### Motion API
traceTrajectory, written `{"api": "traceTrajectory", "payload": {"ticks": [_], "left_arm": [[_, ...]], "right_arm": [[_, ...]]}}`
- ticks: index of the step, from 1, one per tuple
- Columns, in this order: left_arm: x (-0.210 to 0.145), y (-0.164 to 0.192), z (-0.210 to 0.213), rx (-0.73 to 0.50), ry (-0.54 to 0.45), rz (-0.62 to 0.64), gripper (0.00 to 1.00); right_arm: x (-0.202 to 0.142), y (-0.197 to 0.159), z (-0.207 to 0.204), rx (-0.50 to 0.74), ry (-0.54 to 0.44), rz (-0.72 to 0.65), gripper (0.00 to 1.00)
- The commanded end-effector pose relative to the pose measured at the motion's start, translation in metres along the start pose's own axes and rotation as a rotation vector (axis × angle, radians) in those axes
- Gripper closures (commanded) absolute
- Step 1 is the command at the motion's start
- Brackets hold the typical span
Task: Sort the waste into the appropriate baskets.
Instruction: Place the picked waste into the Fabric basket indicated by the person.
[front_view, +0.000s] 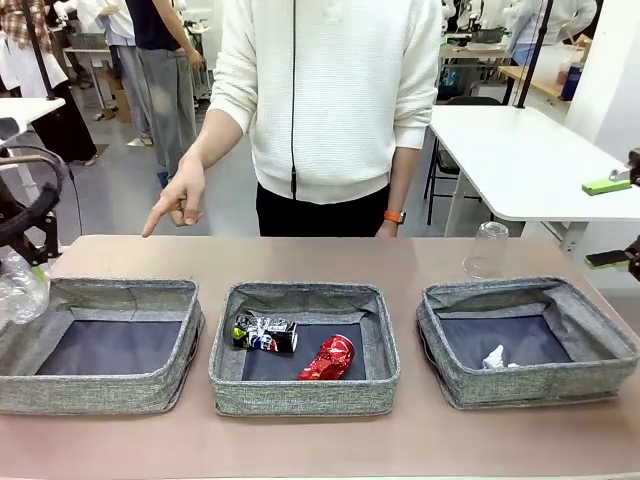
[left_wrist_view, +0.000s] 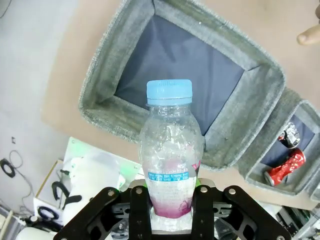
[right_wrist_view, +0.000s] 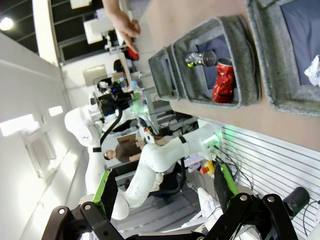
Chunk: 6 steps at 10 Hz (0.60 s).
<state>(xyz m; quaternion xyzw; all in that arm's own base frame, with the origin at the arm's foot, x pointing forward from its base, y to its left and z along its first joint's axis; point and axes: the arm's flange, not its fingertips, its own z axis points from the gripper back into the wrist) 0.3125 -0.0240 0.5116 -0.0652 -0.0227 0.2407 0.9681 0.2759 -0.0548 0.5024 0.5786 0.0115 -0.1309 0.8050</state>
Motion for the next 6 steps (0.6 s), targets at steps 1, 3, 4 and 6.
{"api": "traceTrajectory", "payload": {"ticks": [1,3,4,6], "left_arm": [[0.0054,-0.0159,-0.0059,-0.021,-0.001,-0.024,0.78],[0.0074,-0.0232,-0.0106,-0.019,0.004,-0.032,0.78],[0.0076,-0.0246,-0.0124,-0.023,0.008,-0.039,0.78],[0.0085,-0.0227,-0.0117,-0.022,0.002,-0.057,0.20]], "right_arm": [[0.0026,0.0026,-0.0011,0.009,-0.010,0.019,0.00],[0.0026,0.0026,-0.0011,0.009,-0.010,0.019,0.00],[0.0026,0.0026,-0.0011,0.009,-0.010,0.019,0.00],[0.0026,0.0026,-0.0011,0.009,-0.010,0.019,0.00]]}}
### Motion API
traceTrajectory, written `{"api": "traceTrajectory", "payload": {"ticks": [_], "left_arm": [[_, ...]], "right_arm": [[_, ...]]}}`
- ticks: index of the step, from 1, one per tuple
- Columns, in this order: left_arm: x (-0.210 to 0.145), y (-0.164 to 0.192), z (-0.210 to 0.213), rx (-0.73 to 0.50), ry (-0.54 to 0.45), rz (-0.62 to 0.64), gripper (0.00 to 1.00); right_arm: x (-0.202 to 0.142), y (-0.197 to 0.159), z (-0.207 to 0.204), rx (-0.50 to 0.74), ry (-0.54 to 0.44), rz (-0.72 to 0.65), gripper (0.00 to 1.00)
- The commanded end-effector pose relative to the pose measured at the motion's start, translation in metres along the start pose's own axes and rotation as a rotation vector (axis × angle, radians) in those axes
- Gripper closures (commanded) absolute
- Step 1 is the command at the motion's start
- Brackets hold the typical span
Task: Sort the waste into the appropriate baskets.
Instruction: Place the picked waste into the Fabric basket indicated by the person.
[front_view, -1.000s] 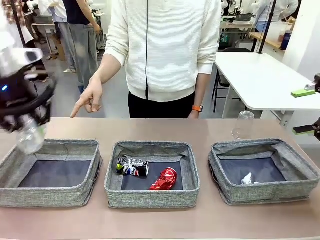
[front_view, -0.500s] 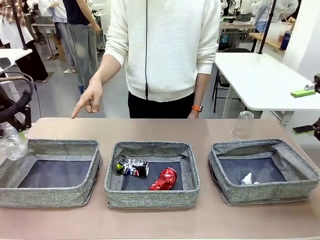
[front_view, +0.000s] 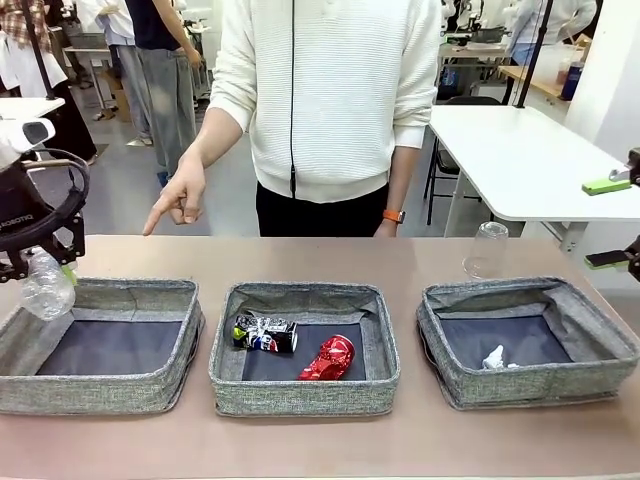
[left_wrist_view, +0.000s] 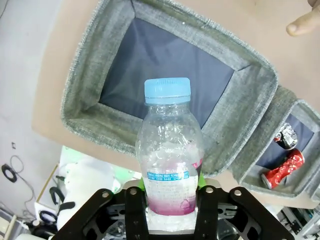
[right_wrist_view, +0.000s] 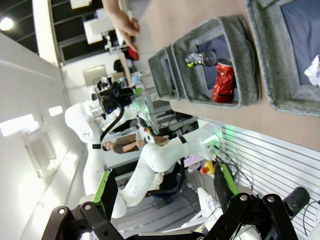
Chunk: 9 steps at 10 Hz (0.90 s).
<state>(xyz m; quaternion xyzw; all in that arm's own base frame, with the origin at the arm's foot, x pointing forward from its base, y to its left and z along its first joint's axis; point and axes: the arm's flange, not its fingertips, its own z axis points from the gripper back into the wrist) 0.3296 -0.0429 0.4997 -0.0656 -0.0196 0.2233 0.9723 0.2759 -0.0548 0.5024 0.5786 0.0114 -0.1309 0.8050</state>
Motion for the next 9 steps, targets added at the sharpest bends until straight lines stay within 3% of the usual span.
{"api": "traceTrajectory", "payload": {"ticks": [1,2,3,5,8,9], "left_arm": [[0.002,0.000,0.006,-0.028,-0.019,-0.020,0.00],[0.002,0.000,0.008,-0.038,-0.040,-0.008,0.16],[0.003,-0.001,0.010,-0.061,-0.071,0.026,0.00],[0.004,-0.008,0.012,-0.051,-0.133,0.082,0.00],[0.005,-0.007,0.014,-0.061,-0.129,0.055,0.00],[0.004,-0.007,0.019,-0.116,-0.112,0.041,0.00]], "right_arm": [[0.003,0.003,-0.001,0.009,-0.010,0.019,0.00],[0.003,0.003,-0.001,0.009,-0.010,0.019,0.00],[0.003,0.003,-0.001,0.009,-0.010,0.019,0.00],[0.003,0.003,-0.001,0.009,-0.010,0.019,0.00],[0.003,0.003,-0.001,0.009,-0.010,0.019,0.00],[0.003,0.003,-0.001,0.009,-0.010,0.019,0.00]]}}
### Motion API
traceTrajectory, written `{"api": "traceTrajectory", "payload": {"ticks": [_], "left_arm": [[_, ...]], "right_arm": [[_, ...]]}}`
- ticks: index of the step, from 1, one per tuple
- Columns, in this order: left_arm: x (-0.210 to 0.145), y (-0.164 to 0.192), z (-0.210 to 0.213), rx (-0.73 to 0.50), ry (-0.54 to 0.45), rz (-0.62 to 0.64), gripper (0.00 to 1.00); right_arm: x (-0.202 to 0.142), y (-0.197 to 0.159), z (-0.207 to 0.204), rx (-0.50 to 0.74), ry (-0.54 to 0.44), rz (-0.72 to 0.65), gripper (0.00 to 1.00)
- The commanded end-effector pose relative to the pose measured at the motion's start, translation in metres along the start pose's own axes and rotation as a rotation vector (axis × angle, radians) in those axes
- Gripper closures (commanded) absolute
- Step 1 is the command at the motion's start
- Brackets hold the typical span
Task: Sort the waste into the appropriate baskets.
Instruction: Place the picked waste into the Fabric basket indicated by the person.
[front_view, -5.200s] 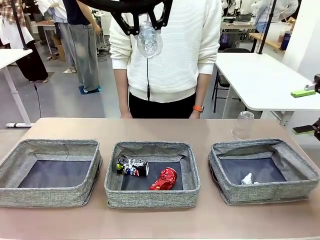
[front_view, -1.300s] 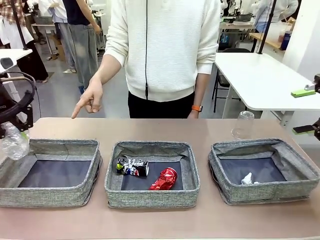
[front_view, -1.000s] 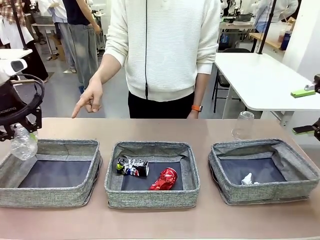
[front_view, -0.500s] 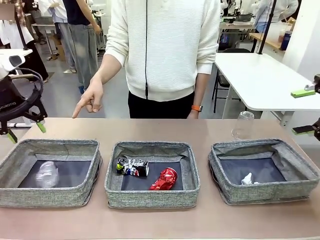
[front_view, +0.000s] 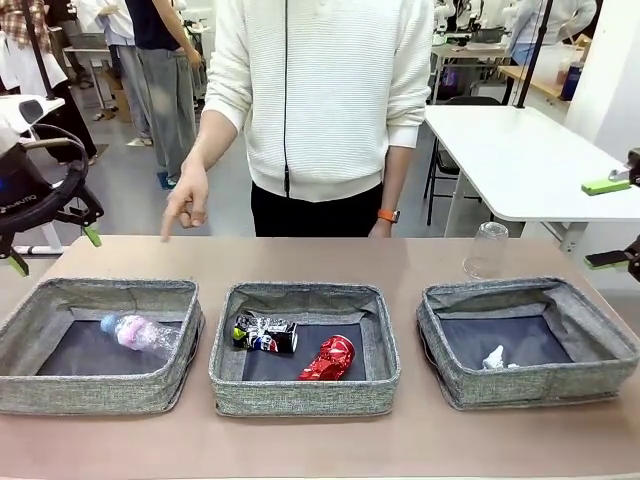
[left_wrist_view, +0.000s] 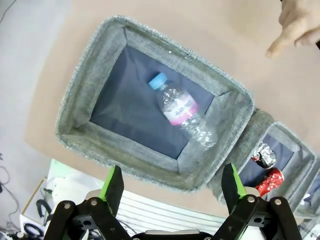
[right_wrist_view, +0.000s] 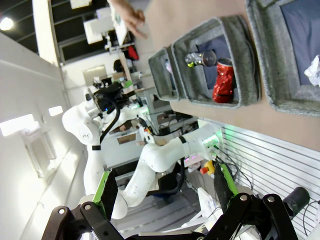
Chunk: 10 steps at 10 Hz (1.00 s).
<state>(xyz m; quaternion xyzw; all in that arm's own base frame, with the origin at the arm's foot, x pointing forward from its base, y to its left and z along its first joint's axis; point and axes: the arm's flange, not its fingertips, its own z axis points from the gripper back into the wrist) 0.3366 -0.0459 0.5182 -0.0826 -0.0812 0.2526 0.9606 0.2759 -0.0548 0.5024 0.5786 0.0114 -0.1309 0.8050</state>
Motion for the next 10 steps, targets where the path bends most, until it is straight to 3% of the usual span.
{"api": "traceTrajectory", "payload": {"ticks": [1,3,5,6,8,9,10], "left_arm": [[-0.003,-0.001,0.016,-0.272,0.096,-0.059,0.00],[0.004,0.005,0.045,-0.952,0.427,-0.219,0.00],[0.017,0.023,0.037,-1.228,0.481,-0.200,0.00],[0.021,0.036,0.028,-1.339,0.470,-0.163,0.00],[0.023,0.086,0.011,-1.399,0.405,-0.033,0.00],[0.018,0.114,0.009,-1.393,0.371,0.056,0.00],[0.007,0.140,0.011,-1.367,0.319,0.065,0.00]], "right_arm": [[0.003,0.003,-0.001,0.009,-0.010,0.019,0.00],[0.003,0.003,-0.001,0.009,-0.010,0.019,0.00],[0.003,0.003,-0.001,0.009,-0.010,0.019,0.00],[0.003,0.003,-0.001,0.009,-0.010,0.019,0.00],[0.003,0.003,-0.001,0.009,-0.010,0.019,0.00],[0.003,0.003,-0.001,0.009,-0.010,0.019,0.00],[0.003,0.003,-0.001,0.009,-0.010,0.019,0.00]]}}
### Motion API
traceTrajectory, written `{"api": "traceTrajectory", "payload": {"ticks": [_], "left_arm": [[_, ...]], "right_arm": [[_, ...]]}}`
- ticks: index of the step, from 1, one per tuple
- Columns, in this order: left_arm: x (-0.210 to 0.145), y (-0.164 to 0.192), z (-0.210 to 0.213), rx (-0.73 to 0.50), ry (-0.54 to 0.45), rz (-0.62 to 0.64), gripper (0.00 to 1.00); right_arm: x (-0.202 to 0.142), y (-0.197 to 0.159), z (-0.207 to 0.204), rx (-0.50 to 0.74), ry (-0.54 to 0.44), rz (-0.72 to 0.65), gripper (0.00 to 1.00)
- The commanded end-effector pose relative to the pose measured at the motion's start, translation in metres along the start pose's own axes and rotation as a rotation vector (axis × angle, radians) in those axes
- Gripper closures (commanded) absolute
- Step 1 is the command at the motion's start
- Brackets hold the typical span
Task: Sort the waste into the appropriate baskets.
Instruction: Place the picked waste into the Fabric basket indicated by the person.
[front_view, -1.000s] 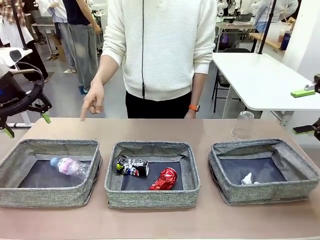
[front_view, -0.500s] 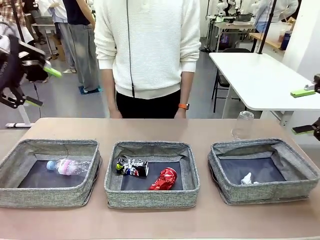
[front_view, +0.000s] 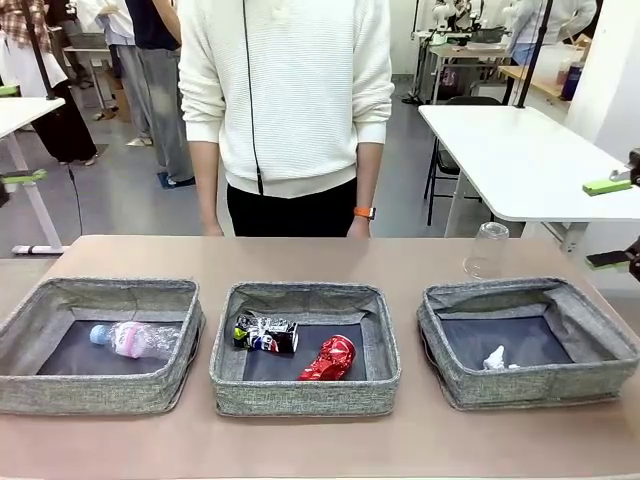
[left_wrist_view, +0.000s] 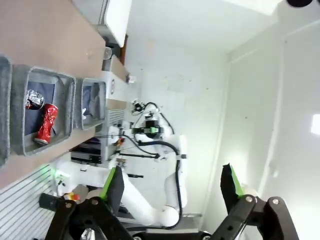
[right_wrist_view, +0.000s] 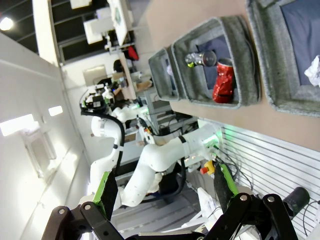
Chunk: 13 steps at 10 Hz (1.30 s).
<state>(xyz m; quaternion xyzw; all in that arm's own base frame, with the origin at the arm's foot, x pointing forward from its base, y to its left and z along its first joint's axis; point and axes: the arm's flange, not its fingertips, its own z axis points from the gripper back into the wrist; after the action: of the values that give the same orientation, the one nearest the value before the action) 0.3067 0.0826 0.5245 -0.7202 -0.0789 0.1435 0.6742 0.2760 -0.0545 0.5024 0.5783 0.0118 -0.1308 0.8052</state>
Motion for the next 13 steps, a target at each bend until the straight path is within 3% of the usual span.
{"api": "traceTrajectory", "payload": {"ticks": [1,2,4,5,6,13], "left_arm": [[-0.045,0.033,0.030,0.165,-0.009,0.009,0.00],[-0.059,0.040,0.041,0.247,0.021,-0.014,0.00],[-0.070,0.058,0.030,0.455,0.194,-0.007,0.00],[-0.062,0.063,0.014,0.507,0.182,0.045,0.00],[-0.044,0.039,0.056,0.357,0.089,0.062,0.00],[-0.044,0.039,0.056,0.357,0.089,0.062,0.00]], "right_arm": [[0.003,0.003,-0.001,0.010,-0.010,0.019,0.00],[0.003,0.003,-0.001,0.010,-0.010,0.019,0.00],[0.003,0.003,-0.001,0.010,-0.010,0.019,0.00],[0.003,0.003,-0.001,0.010,-0.010,0.019,0.00],[0.003,0.003,-0.001,0.010,-0.010,0.019,0.00],[0.003,0.003,-0.001,0.010,-0.010,0.019,0.00]]}}
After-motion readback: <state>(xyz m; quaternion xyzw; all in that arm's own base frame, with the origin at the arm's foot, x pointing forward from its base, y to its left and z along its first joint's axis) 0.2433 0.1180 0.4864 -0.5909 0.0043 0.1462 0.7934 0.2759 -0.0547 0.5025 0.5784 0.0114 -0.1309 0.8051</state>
